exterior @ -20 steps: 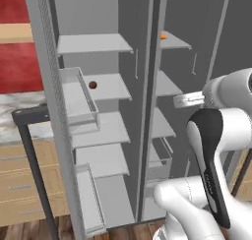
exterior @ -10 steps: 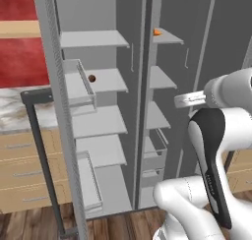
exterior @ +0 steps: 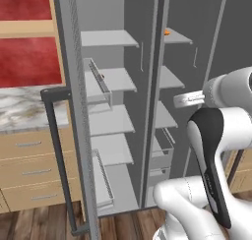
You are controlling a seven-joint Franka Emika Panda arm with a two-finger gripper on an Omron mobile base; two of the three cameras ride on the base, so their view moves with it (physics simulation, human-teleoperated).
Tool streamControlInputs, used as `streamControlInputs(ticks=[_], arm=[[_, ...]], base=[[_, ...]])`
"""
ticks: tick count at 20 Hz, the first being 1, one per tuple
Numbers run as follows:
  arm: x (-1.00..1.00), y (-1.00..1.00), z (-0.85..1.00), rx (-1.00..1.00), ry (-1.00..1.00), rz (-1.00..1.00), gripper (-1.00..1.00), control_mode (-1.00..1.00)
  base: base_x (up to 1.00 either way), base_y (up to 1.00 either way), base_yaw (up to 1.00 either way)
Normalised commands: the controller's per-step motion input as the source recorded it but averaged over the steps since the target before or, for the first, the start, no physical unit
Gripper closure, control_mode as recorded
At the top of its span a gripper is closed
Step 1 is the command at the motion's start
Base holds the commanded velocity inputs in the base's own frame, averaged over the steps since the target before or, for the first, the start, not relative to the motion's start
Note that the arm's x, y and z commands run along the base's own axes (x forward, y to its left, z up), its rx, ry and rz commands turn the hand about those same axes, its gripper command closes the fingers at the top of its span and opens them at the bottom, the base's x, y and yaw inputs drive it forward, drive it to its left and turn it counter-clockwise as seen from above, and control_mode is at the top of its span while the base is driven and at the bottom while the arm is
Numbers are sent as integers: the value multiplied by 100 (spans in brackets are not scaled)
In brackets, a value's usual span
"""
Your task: There's a chicken drumstick in the fridge that needs to be moved to the freezer for freezing. Pick up the chicken drumstick from the fridge, place it on any shelf in the freezer, and close the fridge and freezer doors when done.
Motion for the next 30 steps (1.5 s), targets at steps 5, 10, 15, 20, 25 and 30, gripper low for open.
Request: streamControlInputs(ticks=[5,10,15,20,25,30], arm=[[0,0,0,0,0,0,-100,100],[0,0,0,0,0,0,-100,100],[0,0,0,0,0,0,-100,100],[0,0,0,0,0,0,-100,100],[-10,0,0,0,0,0,-100,-100],[-51,0,0,0,-5,0,-100,-100]], base=[[-49,-9,0],[-36,0,0],[-30,0,0],[-19,0,0],[-12,0,0],[0,0,0]])
